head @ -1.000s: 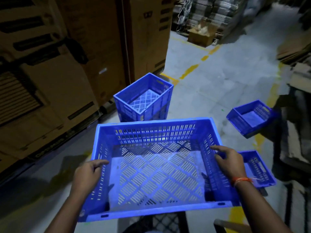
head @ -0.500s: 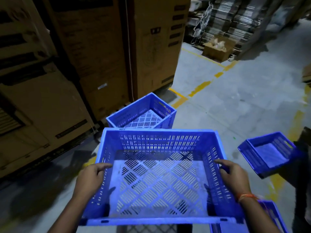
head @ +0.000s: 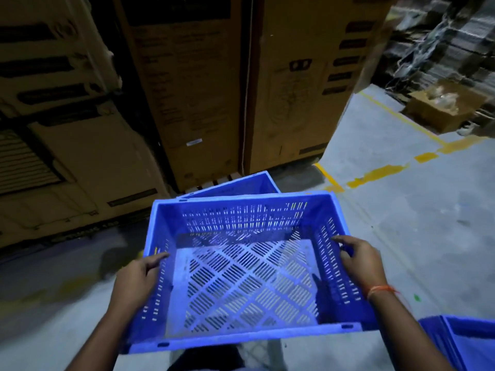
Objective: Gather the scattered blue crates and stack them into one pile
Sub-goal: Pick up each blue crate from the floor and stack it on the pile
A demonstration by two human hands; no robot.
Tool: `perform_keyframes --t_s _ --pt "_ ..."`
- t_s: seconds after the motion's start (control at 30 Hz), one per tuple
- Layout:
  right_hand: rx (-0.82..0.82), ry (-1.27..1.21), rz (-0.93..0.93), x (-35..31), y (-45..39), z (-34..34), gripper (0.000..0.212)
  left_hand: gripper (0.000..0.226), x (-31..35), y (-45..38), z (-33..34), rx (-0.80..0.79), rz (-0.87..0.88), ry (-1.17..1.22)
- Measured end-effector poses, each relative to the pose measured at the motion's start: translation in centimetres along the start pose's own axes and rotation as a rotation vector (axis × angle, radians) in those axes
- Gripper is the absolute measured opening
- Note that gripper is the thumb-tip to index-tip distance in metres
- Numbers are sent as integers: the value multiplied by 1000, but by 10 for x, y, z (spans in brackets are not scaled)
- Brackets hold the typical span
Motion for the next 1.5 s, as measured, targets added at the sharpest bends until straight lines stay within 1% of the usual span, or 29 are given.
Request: perform_keyframes --t_s 0.2,0.37,0.57,0.7,0.77,0.9,1.2,1.5 --pt "-92 26 -65 -35 -92 36 40 38 -15 -49 20 68 -99 -17" --pt "-147 50 -74 -59 -150 68 42 41 -39 -100 41 65 -178 -27" --pt "-193 87 -96 -88 -209 92 45 43 -39 -150 57 81 -197 13" --pt "-224 90 -109 -100 -244 107 36 42 -42 -171 65 101 -215 -2" --pt "-248 101 -129 -106 -261 118 35 41 -46 -182 70 106 -225 -15" --pt "-285 92 -152 -113 -290 139 36 40 -52 -199 79 103 -231 -44" --pt "-360 134 -156 -107 -340 180 33 44 -63 -239 110 28 -250 -106" --pt "-398 139 -199 -115 -374 209 33 48 -82 -258 128 44 -325 -132"
Point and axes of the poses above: each hand's wrist, its own y-axis away from the middle knuckle, its own z-axis out of the palm, x = y × z, the point moved 8 cm from there along -y, towards the middle knuckle, and after that the axes turned 7 degrees about z, right-handed, at the moved point
